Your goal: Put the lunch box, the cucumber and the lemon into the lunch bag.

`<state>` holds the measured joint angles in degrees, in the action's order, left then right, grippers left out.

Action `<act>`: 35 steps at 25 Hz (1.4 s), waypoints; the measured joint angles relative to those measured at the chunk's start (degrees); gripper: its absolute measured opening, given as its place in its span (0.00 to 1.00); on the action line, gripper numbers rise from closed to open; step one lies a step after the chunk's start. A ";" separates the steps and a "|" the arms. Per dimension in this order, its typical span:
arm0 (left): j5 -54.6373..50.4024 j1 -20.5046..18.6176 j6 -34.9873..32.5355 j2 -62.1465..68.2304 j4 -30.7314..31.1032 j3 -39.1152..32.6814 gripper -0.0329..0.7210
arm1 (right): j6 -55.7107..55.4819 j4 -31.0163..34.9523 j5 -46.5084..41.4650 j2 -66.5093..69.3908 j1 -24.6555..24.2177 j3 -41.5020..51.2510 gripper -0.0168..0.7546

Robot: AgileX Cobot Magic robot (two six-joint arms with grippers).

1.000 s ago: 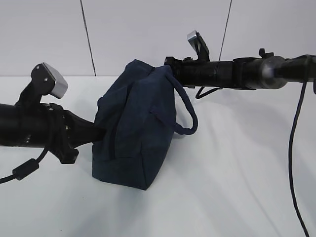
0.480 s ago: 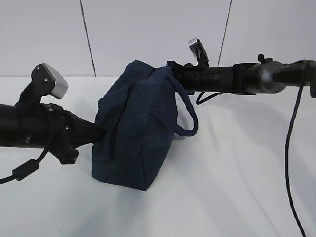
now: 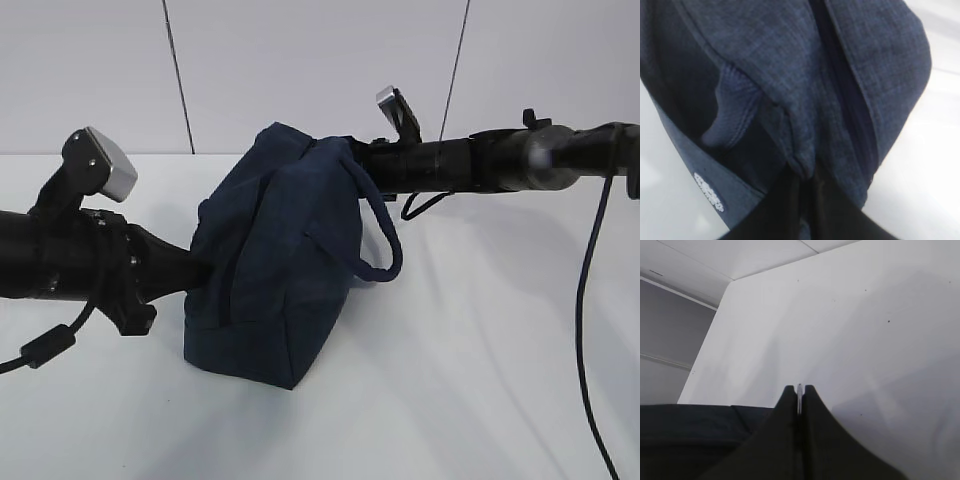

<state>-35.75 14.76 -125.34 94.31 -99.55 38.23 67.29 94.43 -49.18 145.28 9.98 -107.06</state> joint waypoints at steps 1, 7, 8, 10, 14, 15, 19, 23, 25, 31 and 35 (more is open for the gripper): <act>0.00 0.00 0.00 0.00 0.00 0.00 0.04 | 0.00 -0.10 0.00 0.14 0.00 0.00 0.03; 0.00 0.00 0.00 0.00 0.00 0.00 0.04 | 0.00 -0.24 0.22 0.27 0.00 -0.18 0.03; 0.00 0.00 0.00 0.00 0.00 0.00 0.04 | 0.00 -0.51 0.34 0.27 0.00 -0.27 0.03; 0.00 0.00 0.00 0.00 0.00 0.00 0.04 | 0.00 -0.92 0.79 0.27 0.00 -0.57 0.03; 0.00 0.00 0.00 -0.13 0.00 0.00 0.04 | 0.00 -1.73 1.88 0.27 0.00 -0.92 0.03; 0.00 0.00 0.00 -0.13 0.00 0.00 0.04 | 0.00 -1.74 1.97 0.27 0.00 -0.92 0.03; 0.00 0.00 0.00 -0.13 0.00 0.00 0.04 | 0.00 -2.75 2.24 0.27 0.00 -1.39 0.03; 0.00 0.00 -0.04 -0.13 -0.11 0.00 0.04 | -0.42 -3.11 2.24 0.27 0.00 -1.44 0.04; 0.00 0.00 -0.04 -0.13 -0.11 0.00 0.04 | -0.66 -3.11 2.24 0.27 0.00 -1.44 0.09; -0.10 0.00 -0.04 -0.13 -0.11 0.00 0.04 | -0.80 -2.65 3.45 0.73 -0.36 -1.44 0.55; -0.10 0.00 -0.04 -0.13 -0.91 0.00 0.04 | -1.08 -2.44 3.03 0.73 -1.76 -1.44 0.72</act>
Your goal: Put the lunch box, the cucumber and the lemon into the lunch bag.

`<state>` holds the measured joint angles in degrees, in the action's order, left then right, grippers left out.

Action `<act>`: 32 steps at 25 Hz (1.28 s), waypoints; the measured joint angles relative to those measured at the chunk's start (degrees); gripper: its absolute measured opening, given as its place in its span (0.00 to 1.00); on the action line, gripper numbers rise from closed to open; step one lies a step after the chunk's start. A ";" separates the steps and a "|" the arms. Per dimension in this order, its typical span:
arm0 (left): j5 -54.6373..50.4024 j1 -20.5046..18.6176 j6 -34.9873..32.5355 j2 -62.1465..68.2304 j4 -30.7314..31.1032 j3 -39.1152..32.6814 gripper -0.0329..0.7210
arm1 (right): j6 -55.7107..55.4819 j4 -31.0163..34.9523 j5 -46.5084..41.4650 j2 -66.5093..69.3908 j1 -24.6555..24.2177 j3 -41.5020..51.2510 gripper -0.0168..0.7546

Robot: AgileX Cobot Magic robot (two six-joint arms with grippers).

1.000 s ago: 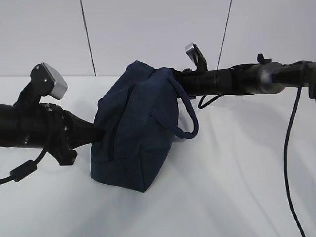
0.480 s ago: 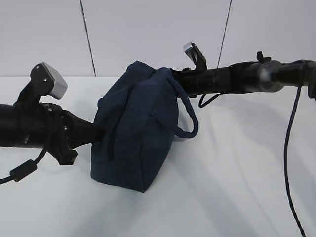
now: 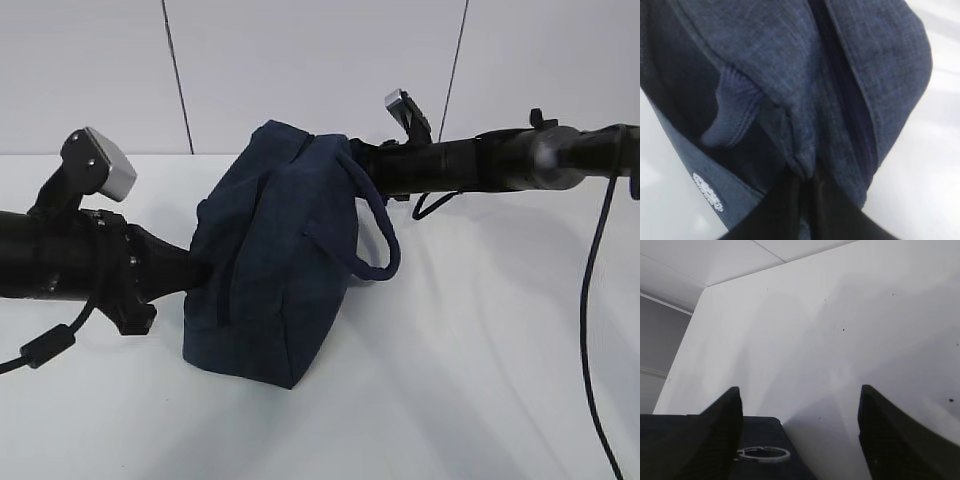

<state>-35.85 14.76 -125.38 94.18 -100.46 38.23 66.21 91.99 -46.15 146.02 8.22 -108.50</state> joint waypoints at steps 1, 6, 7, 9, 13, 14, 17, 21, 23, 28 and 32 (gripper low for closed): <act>0.00 0.00 0.00 0.00 -0.33 0.00 0.04 | -0.10 0.02 -0.86 0.00 -0.28 0.00 0.73; 0.00 0.00 0.00 0.00 -0.96 0.00 0.04 | -0.56 2.13 -6.21 0.00 -2.94 0.00 0.75; 0.00 0.00 0.00 0.00 -1.07 0.00 0.04 | -0.67 2.83 -7.40 -0.11 -3.58 0.00 0.75; 0.00 0.00 0.00 0.00 -1.71 -0.28 0.05 | -0.68 4.17 -9.64 -0.77 -4.74 0.00 0.75; 0.00 0.00 0.00 0.00 -2.62 -0.27 0.13 | -0.75 5.44 -14.28 -2.67 -6.52 0.00 0.75; 0.00 0.00 0.00 0.00 -2.66 -0.31 0.20 | -0.75 5.44 -15.22 -3.06 -6.69 0.00 0.75; 0.27 0.00 0.00 0.00 -2.76 -0.41 0.45 | -0.75 4.97 -17.12 -4.11 -6.83 0.00 0.75; 1.34 0.00 0.74 -0.91 -2.64 -0.59 0.68 | -0.89 4.37 -18.85 -4.76 -6.83 0.00 0.75; 1.45 0.00 1.09 -3.00 -2.64 -0.68 0.71 | -1.02 3.60 -19.79 -5.25 -6.83 0.00 0.75; 1.79 0.00 4.69 -10.27 -2.53 -0.80 0.73 | -2.55 -0.66 -20.70 -7.58 -6.83 0.00 0.75; 2.68 0.00 13.87 -16.04 2.39 -0.91 0.73 | -5.86 -9.06 -20.94 -11.37 -6.83 0.00 0.75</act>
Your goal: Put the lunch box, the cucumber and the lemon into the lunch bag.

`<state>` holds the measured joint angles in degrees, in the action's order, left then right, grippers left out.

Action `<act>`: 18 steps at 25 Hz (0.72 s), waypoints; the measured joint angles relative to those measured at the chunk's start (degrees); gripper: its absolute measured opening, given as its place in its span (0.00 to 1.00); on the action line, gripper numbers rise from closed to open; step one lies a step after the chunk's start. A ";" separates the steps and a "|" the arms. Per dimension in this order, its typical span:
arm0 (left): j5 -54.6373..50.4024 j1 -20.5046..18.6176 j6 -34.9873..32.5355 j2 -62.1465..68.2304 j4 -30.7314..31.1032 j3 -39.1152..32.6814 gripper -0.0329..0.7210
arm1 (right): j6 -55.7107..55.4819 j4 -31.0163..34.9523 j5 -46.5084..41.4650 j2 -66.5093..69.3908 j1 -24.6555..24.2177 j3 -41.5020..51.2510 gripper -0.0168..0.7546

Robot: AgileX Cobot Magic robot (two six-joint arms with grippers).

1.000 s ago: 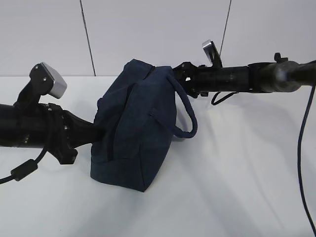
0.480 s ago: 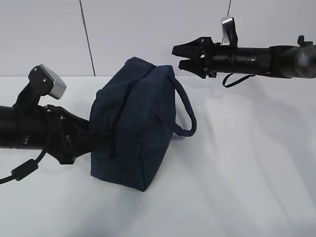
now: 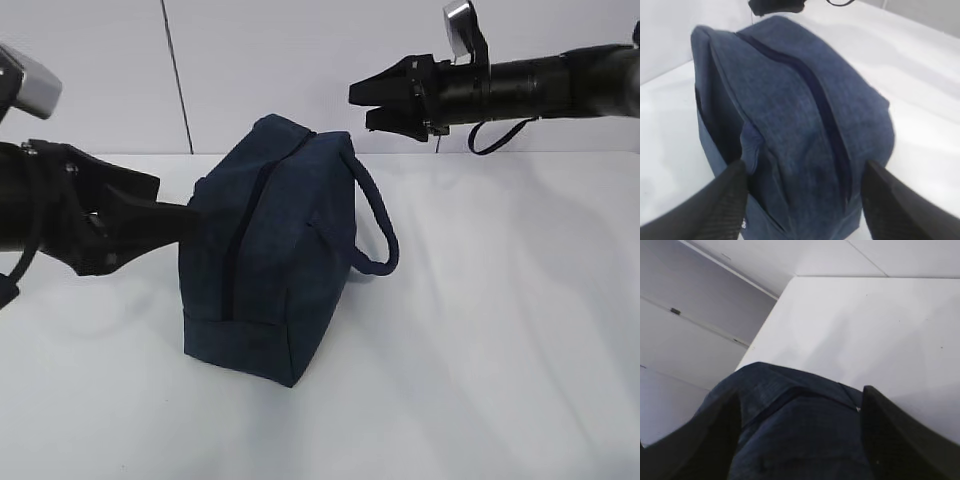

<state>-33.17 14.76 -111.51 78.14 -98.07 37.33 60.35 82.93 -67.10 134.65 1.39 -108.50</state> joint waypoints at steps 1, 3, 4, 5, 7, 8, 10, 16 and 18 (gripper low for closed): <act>0.00 0.00 3.15 -1.32 3.16 0.00 0.73 | -1.14 -2.58 -0.14 -1.31 0.00 0.00 0.75; -0.53 0.00 9.73 -3.50 8.62 0.00 0.73 | -4.06 -9.45 -0.52 -3.92 0.00 0.00 0.75; -1.14 0.00 13.81 -4.55 12.32 0.00 0.73 | -5.59 -12.50 -0.67 -5.41 0.00 0.00 0.75; -1.81 0.00 18.22 -5.35 16.22 0.00 0.73 | -7.69 -16.25 -1.00 -7.00 0.00 0.00 0.75; -3.84 0.00 26.81 -7.02 23.61 0.13 0.73 | -12.68 -24.14 -1.52 -10.06 0.22 0.00 0.75; -4.78 0.00 31.63 -7.71 27.72 0.54 0.73 | -15.01 -27.46 -1.62 -11.78 0.30 0.00 0.75; -6.64 0.00 41.90 -8.96 35.04 1.72 0.73 | -20.65 -34.66 -2.02 -14.80 0.82 0.00 0.75; -13.89 0.00 71.04 -12.32 57.78 7.77 0.67 | -33.88 -48.20 -2.94 -23.74 3.54 0.27 0.71; -17.12 0.00 77.63 -13.31 62.67 9.88 0.66 | -36.26 -51.07 -3.15 -26.41 4.92 1.06 0.71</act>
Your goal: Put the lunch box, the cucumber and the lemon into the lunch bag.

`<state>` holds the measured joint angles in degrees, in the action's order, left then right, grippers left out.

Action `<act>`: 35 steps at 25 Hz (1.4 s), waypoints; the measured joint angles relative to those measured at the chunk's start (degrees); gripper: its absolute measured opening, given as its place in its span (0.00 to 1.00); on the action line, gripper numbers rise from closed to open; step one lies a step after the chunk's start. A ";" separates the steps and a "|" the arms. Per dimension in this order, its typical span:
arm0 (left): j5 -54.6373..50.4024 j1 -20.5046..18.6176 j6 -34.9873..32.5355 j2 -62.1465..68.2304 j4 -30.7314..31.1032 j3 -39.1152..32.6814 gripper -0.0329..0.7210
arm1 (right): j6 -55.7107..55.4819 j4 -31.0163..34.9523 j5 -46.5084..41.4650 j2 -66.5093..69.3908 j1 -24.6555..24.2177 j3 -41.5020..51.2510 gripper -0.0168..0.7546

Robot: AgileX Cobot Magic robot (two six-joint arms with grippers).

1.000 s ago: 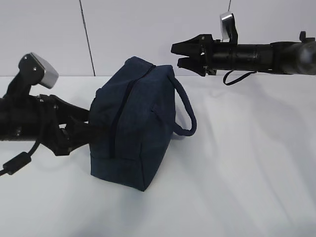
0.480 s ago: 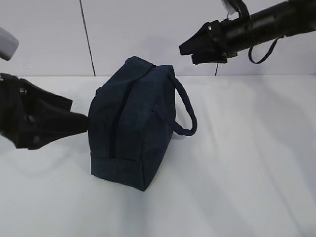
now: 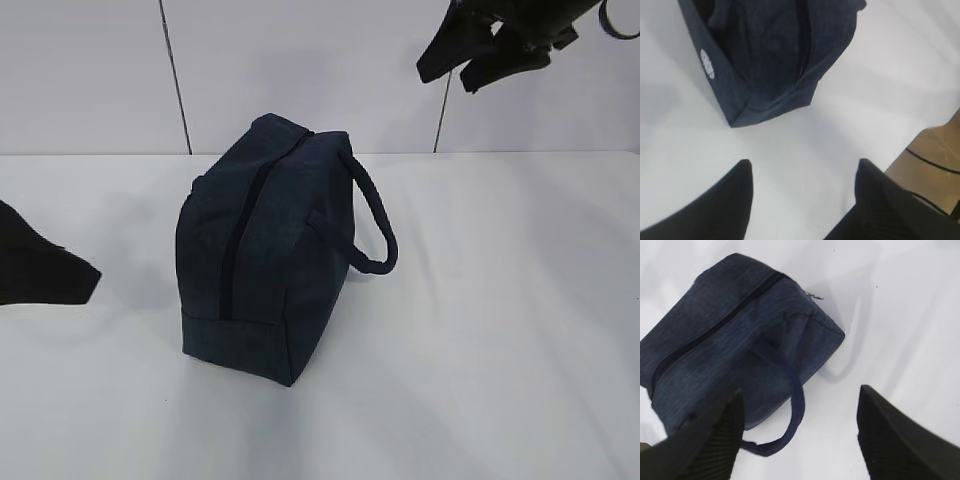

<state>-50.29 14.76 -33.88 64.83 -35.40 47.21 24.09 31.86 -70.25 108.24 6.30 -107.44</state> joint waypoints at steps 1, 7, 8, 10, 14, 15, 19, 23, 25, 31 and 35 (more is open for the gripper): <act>-1.52 0.00 3.02 -0.72 2.11 0.70 0.65 | -1.04 -1.28 0.00 -1.44 0.84 0.36 0.71; -6.78 0.00 12.64 -4.90 11.97 1.30 0.65 | -5.53 -7.24 -0.53 -9.97 4.52 6.30 0.71; -7.23 0.00 13.91 -5.58 13.05 1.30 0.65 | -5.86 -7.96 -0.53 -11.74 4.75 7.70 0.71; -8.38 0.00 15.37 -6.78 13.89 1.30 0.65 | -6.23 -8.67 -0.61 -15.26 4.98 11.71 0.71; -11.43 0.00 17.38 -9.41 14.27 1.30 0.65 | -6.44 -9.79 -0.75 -23.93 4.98 20.91 0.71; -12.40 0.00 17.83 -10.10 14.27 1.30 0.65 | -6.44 -10.11 -0.75 -26.54 4.98 23.47 0.70; -14.78 0.00 19.84 -13.12 14.49 1.30 0.65 | -6.44 -13.20 -0.89 -38.08 5.01 32.58 0.70; -17.65 0.00 21.30 -17.43 14.49 1.30 0.65 | -7.13 -16.04 0.90 -50.96 5.01 40.83 0.70; -18.93 0.00 21.70 -20.09 14.49 1.30 0.65 | -7.80 -16.83 3.34 -57.70 5.01 44.60 0.70; -20.48 0.00 21.94 -29.03 15.87 1.30 0.65 | -12.00 -19.85 6.35 -73.29 5.01 53.61 0.70; -20.74 0.00 22.19 -35.49 19.05 1.30 0.65 | -14.68 -22.95 6.43 -80.72 5.01 59.63 0.70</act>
<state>-71.03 14.76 -11.69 29.33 -16.35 48.50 9.41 8.91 -63.82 27.51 11.32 -47.81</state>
